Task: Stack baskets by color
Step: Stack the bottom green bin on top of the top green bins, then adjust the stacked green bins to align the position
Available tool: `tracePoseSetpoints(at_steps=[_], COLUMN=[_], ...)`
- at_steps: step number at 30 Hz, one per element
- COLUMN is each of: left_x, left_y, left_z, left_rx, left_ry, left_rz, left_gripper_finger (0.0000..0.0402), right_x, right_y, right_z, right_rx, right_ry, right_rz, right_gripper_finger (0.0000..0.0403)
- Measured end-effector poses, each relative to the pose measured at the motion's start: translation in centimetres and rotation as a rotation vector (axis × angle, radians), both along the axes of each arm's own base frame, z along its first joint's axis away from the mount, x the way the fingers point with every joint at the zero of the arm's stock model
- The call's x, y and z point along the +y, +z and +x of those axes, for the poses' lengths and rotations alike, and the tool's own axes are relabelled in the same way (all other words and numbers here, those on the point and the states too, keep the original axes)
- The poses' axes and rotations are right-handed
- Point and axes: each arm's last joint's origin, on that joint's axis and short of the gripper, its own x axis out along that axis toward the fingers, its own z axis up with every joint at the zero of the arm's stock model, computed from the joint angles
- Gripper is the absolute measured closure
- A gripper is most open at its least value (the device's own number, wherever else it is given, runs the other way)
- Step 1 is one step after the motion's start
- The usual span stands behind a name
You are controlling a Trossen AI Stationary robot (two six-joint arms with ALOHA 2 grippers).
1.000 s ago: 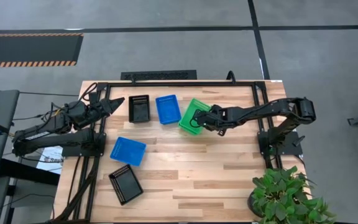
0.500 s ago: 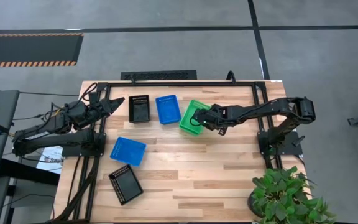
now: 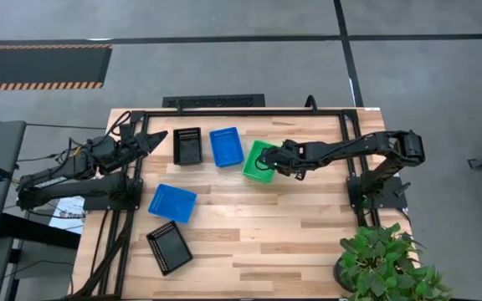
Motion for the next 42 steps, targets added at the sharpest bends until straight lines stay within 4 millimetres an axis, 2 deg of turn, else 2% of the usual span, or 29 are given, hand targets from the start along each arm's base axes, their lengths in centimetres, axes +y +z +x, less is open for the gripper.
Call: tracePoseSetpoints(at_steps=[5, 8, 11, 17, 24, 30, 35, 42], left_x=[0.0, 0.0, 0.0, 0.0, 0.0, 0.0, 0.0, 0.0], left_y=[0.0, 0.0, 0.0, 0.0, 0.0, 0.0, -0.1, -0.1], left_z=[0.0, 0.0, 0.0, 0.0, 0.0, 0.0, 0.0, 0.0], left_rx=[0.004, 0.004, 0.004, 0.004, 0.004, 0.009, 0.012, 0.012], left_ry=[0.0, 0.0, 0.0, 0.0, 0.001, 0.0, 0.0, 0.001], left_rz=[0.005, 0.005, 0.005, 0.005, 0.006, 0.004, 0.003, 0.003], left_gripper_finger=[0.0128, 0.0128, 0.0128, 0.0128, 0.0128, 0.0128, 0.0128, 0.0128], right_x=[-0.2, 0.1, 0.9, 2.6, 5.1, 5.9, 5.2, 2.6], right_y=[1.3, 2.4, 3.7, 3.8, 1.9, -0.7, -2.3, -2.5], right_z=[0.4, 0.9, 1.5, 1.8, 3.0, 4.0, 4.4, 4.3], right_rx=[-0.012, 0.001, -0.007, 0.02, 0.049, 0.095, 0.149, 0.185], right_ry=[0.035, 0.146, 0.23, 0.47, 0.625, 0.705, 0.689, 0.58], right_rz=[-0.073, -0.132, -0.171, -0.189, -0.161, -0.102, -0.088, -0.146], right_gripper_finger=[0.021, 0.0196, 0.0193, 0.0213, 0.0248, 0.0272, 0.0284, 0.0285])
